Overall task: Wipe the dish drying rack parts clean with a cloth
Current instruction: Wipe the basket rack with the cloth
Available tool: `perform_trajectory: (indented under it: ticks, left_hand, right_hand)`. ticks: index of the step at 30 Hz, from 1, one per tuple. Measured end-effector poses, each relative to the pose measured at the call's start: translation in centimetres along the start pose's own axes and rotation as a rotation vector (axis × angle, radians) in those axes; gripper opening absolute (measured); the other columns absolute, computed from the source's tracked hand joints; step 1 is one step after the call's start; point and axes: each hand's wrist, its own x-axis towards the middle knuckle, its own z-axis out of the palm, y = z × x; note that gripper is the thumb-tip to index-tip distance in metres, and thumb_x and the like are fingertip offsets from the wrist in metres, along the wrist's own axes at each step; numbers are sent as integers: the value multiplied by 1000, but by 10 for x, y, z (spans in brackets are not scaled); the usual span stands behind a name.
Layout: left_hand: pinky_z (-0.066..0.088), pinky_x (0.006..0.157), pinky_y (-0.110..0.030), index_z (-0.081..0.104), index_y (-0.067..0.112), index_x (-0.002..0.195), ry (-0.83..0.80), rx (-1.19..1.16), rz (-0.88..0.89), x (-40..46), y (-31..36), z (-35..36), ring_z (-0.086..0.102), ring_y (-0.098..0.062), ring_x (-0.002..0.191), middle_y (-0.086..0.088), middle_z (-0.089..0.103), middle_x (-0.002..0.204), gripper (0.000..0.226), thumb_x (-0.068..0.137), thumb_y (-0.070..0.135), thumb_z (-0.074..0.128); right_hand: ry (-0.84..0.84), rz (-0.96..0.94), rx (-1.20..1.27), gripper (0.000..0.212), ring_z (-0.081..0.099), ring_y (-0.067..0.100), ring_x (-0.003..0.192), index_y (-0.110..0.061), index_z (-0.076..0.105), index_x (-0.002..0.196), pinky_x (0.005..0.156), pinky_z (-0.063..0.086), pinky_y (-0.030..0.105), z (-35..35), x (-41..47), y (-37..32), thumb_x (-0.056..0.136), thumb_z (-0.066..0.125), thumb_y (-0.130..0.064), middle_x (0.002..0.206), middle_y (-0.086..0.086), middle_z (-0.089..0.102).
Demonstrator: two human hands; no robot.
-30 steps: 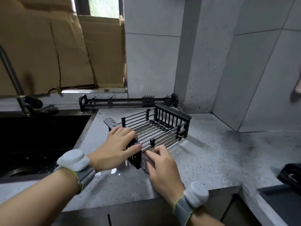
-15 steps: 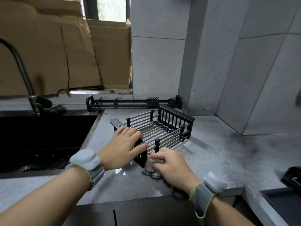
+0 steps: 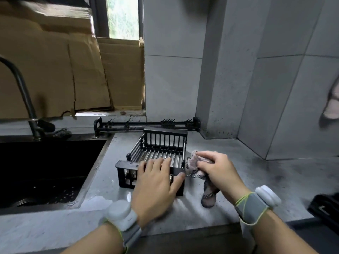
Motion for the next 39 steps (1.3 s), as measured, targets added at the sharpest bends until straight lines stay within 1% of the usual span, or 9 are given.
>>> perform_trajectory:
  ticks: [3,7,11,17,23,27,32,37,39]
  left_hand:
    - [26,111,-29,49,19,140,57,-143,120,1,-16,-12,42,-11,128,6,52,136,66,99,63,21]
    - [45,98,-37,62,20,124,84,10,248,12,-68,-21,57,-14,112,6,64,119,59,97,65,36]
    - [46,81,-31,65,24,92,-6,11,179,19,-103,-19,52,-11,88,12,58,90,71,85,86,32]
    - [28,60,-21,36,29,63,24,-57,35,17,-67,-14,43,-6,65,14,44,66,65,79,91,29]
    - [40,91,-30,46,24,80,-19,128,-84,24,-10,-4,47,-12,80,10,50,81,60,90,78,24]
    - [45,91,-29,56,23,107,-44,-172,56,20,4,5,51,-12,96,9,58,101,58,92,73,32]
    - [24,121,-36,52,22,137,-70,-198,276,24,-43,-4,45,-5,123,12,55,131,84,85,85,34]
    - [38,107,-35,56,18,122,-136,-150,309,30,-71,11,48,-15,119,5,52,128,71,87,79,46]
    - [38,104,-26,56,15,121,-100,-210,327,29,-69,17,49,-15,118,3,52,127,62,89,68,53]
  right_hand:
    - [57,22,27,29,65,3,92,-24,72,113,81,46,15,-12,4,3,87,69,-10,111,-5,68]
    - [75,24,89,29,62,-3,61,-25,71,109,63,45,10,-16,6,5,87,68,-6,106,0,71]
    - [61,15,126,28,64,8,68,-26,72,107,69,47,18,-15,9,4,86,68,-7,104,4,72]
    - [67,-22,100,27,62,11,100,-29,72,104,84,43,24,-11,13,-2,86,69,-9,108,-7,67]
    - [131,-74,34,28,62,11,98,-31,71,103,88,45,28,-22,15,-3,87,67,-9,105,-11,63]
    - [191,-103,-67,28,62,15,98,-28,73,106,87,46,30,-36,12,3,87,67,-8,102,-9,63]
    - [180,-134,-112,32,66,22,83,-35,71,104,83,55,43,-42,5,6,88,64,-9,96,-18,59]
    - [53,-359,-183,29,57,7,99,-19,72,113,85,41,8,-4,-4,-19,90,61,-5,102,-7,59]
    - [-41,-456,-224,28,52,10,102,-16,71,114,89,38,11,22,-10,-26,91,58,-7,103,-4,58]
